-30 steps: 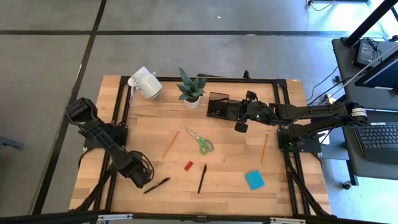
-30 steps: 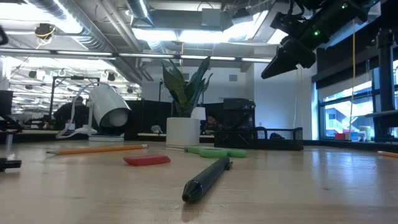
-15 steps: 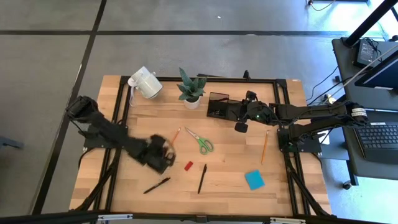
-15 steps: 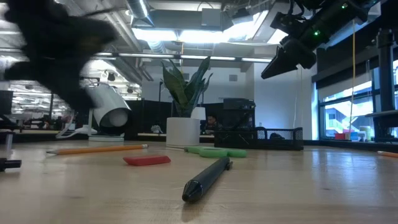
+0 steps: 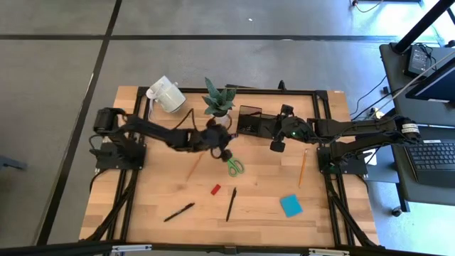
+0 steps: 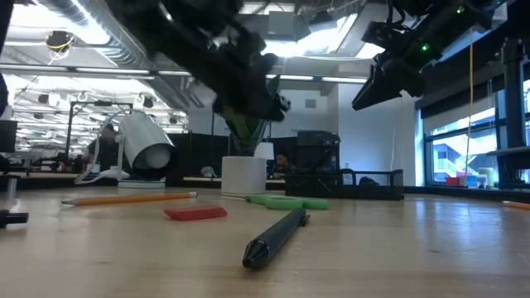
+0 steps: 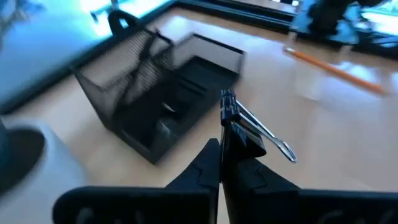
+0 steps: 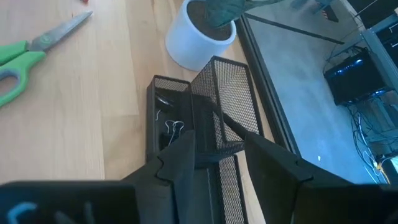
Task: Pick and place office supplies into organizer
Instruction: Put the black binder clip into the desk organizer
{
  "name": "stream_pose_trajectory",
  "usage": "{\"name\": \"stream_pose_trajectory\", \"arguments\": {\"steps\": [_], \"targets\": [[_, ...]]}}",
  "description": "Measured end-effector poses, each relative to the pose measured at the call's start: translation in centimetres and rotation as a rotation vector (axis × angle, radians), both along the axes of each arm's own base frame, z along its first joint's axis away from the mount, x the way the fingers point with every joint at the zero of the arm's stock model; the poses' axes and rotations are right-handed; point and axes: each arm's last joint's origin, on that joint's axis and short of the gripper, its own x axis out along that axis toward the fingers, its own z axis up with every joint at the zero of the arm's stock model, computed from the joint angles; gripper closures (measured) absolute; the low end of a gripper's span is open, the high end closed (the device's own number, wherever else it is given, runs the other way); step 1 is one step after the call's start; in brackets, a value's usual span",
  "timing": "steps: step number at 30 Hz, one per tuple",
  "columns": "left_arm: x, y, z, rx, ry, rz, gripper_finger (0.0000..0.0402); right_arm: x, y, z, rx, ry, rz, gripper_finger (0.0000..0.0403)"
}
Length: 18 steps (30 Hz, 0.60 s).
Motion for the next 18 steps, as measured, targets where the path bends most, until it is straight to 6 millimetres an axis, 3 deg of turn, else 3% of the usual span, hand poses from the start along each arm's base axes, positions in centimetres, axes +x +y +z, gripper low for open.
{"name": "stream_pose_trajectory", "arguments": {"steps": [8,13,18], "targets": [[4.4,5.0,-3.6,0.057,0.099,-0.045,0.04,-0.3,0.0,-0.3,0.046,0.008,-0.04,0.0258],[6.5,7.1,-4.0,0.094,0.175,-0.004,0.04,-0.7,0.1,-0.7,0.1,0.033,-0.09,0.0258],[7.1,7.4,-3.8,0.104,0.234,-0.004,0.04,-1.0,0.1,-1.0,0.127,0.058,-0.118,0.0258]]}}
